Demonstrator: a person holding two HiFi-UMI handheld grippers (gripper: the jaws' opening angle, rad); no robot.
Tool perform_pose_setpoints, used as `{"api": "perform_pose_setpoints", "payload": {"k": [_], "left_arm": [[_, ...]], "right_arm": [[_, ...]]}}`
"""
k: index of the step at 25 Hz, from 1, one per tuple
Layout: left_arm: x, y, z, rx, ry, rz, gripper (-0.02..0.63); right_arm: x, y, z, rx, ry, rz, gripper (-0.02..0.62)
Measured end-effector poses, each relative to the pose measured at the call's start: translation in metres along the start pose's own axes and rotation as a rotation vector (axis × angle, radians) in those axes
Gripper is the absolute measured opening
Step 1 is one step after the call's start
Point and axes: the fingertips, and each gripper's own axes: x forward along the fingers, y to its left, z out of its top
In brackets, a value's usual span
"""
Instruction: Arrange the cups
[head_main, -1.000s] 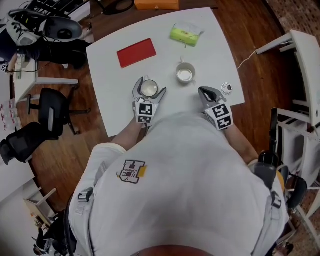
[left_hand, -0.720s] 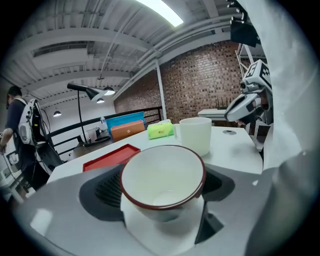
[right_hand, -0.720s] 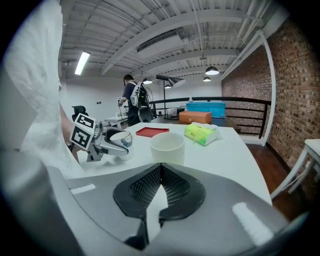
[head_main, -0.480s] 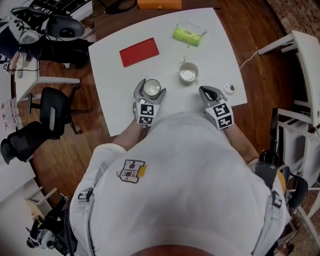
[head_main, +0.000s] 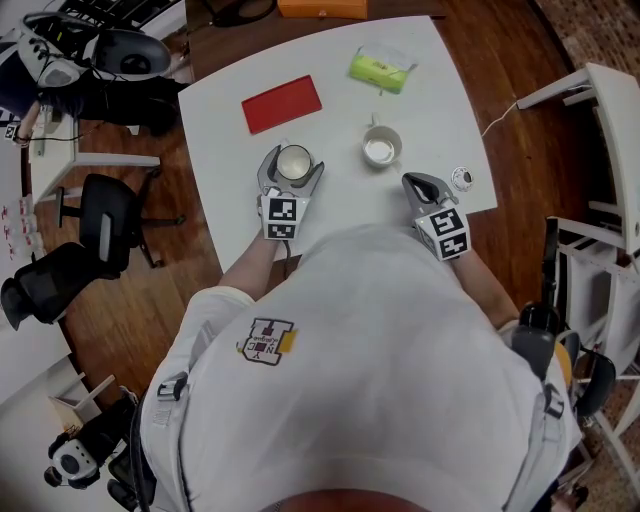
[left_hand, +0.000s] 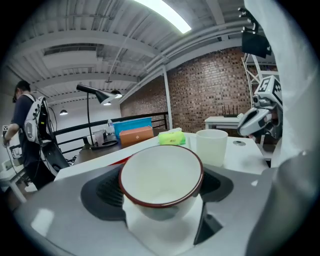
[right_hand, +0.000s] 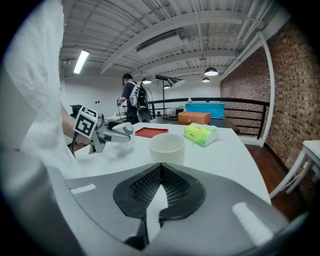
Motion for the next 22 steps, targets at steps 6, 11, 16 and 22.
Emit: {"api": "perform_pose_setpoints", "payload": {"k": [6, 11, 16, 22], "left_arm": [[0.015, 0.066, 0.021, 0.006, -0.030, 0.074, 0.420], [0.032, 0.111, 0.029, 0.013, -0.047, 0.093, 0.420], [0.055, 0.137, 0.027, 0.032, -0.017, 0.074, 0.420], [0.086, 0.160, 0.019, 0.026, 0.030, 0.066, 0.422]], "right_arm": [[-0.004, -0.001, 0.002, 0.018, -0.004, -0.035, 0.000], [-0.006, -0.001, 0.001, 0.027, 0.011, -0.066, 0.000], [-0.007, -0.003, 0.000, 0.042, 0.023, -0.097, 0.000], [-0.013, -0.006, -0.002, 0.066, 0.044, -0.135, 0.000]]}}
